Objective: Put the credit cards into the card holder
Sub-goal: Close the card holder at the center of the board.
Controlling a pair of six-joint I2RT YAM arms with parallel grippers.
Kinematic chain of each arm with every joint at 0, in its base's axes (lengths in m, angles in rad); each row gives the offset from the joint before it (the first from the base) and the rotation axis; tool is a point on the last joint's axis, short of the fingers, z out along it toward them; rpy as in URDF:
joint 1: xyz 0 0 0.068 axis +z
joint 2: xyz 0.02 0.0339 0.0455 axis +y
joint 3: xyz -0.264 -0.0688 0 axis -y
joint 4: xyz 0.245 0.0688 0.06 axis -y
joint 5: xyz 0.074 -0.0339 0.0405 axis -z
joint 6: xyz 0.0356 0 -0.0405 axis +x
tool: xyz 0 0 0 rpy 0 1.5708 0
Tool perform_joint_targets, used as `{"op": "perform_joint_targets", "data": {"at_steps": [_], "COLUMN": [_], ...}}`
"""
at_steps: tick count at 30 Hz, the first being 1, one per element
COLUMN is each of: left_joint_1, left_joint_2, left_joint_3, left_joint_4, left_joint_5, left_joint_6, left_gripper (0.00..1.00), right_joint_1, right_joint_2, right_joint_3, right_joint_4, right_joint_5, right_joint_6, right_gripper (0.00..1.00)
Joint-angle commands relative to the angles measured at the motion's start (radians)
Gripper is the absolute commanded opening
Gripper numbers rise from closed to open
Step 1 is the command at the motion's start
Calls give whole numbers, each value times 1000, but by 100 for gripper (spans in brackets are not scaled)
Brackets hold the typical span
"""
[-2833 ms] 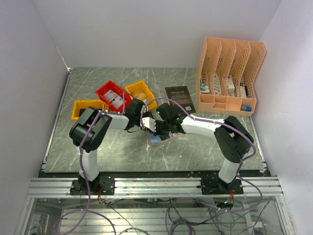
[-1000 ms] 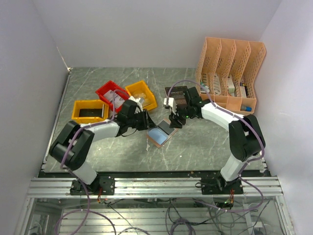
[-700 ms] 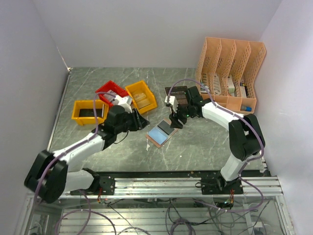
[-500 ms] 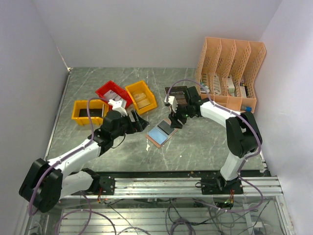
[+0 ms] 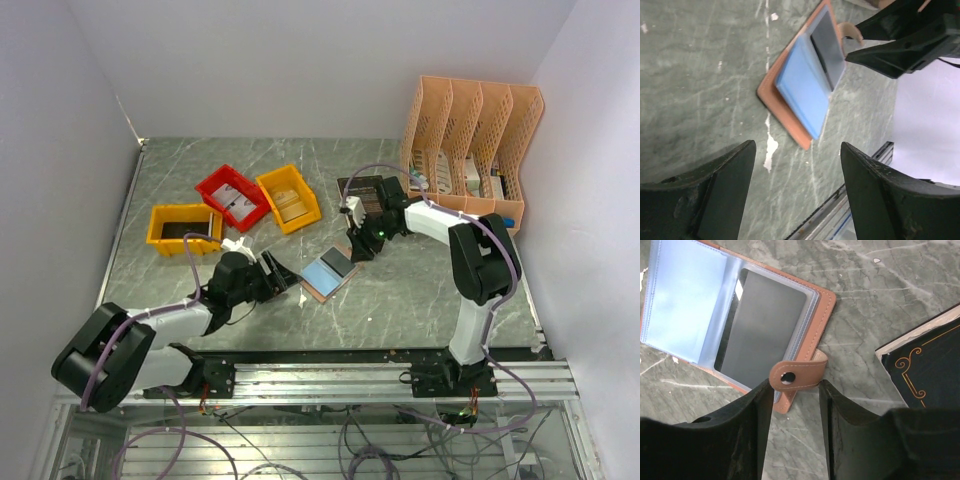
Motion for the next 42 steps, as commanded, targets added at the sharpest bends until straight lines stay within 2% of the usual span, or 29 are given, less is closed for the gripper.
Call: {"op": "perform_joint_targets", "data": {"at_steps": [1, 11, 18, 23, 31, 42], "left_joint_1": [-25, -99, -165, -192, -208, -222], "left_joint_2": [-29, 72, 111, 143, 222, 234], "left_joint_3": [-3, 1, 16, 25, 18, 36], "left_joint_4": [70, 101, 99, 112, 196, 207], "left_joint_5": [-50, -148, -250, -313, -334, -366], "left_joint_6": [-79, -147, -188, -211, -225, -152], "left_gripper": [79, 80, 79, 79, 79, 78], "right_joint_1": [-10, -31, -34, -38, -53, -64], "right_joint_2": [49, 56, 29, 27, 53, 82], "right_joint_3": [38, 35, -22, -46, -41, -25], "right_joint_4": [-38, -24, 88, 155, 160, 133], "right_joint_5": [-31, -37, -22, -30, -59, -121], "right_joint_6": [35, 67, 145, 214, 251, 267], "right_gripper": [40, 39, 38, 27, 11, 1]}}
